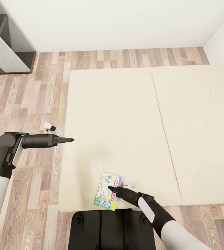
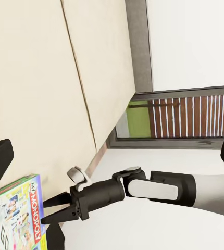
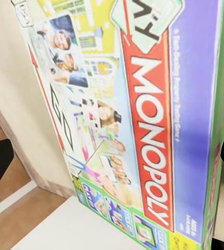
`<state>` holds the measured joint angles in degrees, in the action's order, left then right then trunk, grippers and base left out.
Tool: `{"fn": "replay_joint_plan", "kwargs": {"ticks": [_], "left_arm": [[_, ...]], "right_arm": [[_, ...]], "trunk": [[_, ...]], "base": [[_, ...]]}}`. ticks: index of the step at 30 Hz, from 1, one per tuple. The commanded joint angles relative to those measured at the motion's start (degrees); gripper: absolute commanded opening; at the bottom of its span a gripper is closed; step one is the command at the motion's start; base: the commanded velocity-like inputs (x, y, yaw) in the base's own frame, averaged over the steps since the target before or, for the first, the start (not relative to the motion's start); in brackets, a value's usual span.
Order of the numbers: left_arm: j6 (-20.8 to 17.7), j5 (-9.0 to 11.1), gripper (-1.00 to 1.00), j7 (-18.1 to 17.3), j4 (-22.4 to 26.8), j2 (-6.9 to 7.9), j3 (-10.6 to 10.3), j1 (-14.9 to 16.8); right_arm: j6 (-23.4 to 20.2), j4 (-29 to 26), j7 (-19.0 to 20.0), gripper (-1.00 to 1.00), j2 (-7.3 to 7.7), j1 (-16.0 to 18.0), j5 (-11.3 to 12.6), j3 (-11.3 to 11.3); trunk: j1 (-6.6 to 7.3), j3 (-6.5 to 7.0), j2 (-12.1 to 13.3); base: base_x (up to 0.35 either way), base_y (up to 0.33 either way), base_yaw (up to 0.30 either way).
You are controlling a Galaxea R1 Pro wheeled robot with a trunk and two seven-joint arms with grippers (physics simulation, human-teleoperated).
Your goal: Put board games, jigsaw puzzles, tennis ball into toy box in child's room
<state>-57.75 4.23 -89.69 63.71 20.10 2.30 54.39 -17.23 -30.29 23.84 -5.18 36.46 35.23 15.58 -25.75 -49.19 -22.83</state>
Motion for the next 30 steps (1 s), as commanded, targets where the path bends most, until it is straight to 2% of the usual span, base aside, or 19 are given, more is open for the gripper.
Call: {"fn": "replay_joint_plan", "kwargs": {"ticks": [1,14,30], "left_arm": [[-0.6,0.0,1.0,-0.2,0.0,0.03,0.0,0.0],[-0.6,0.0,1.0,-0.2,0.0,0.03,0.2,0.0],[-0.6,0.0,1.0,-0.2,0.0,0.03,0.2,0.0]], "right_arm": [[-0.3,0.0,0.0,1.0,0.01,0.0,0.4,0.1],[-0.2,0.0,0.0,1.0,0.0,0.0,0.4,0.1],[-0.2,0.0,0.0,1.0,0.01,0.0,0.4,0.1]], "trunk": [[-0.03,-0.06,-0.1],[-0.03,-0.06,-0.1],[-0.03,-0.06,-0.1]], "base": [[0.0,0.0,0.0],[0.0,0.0,0.059],[0.0,0.007,0.006]]}}
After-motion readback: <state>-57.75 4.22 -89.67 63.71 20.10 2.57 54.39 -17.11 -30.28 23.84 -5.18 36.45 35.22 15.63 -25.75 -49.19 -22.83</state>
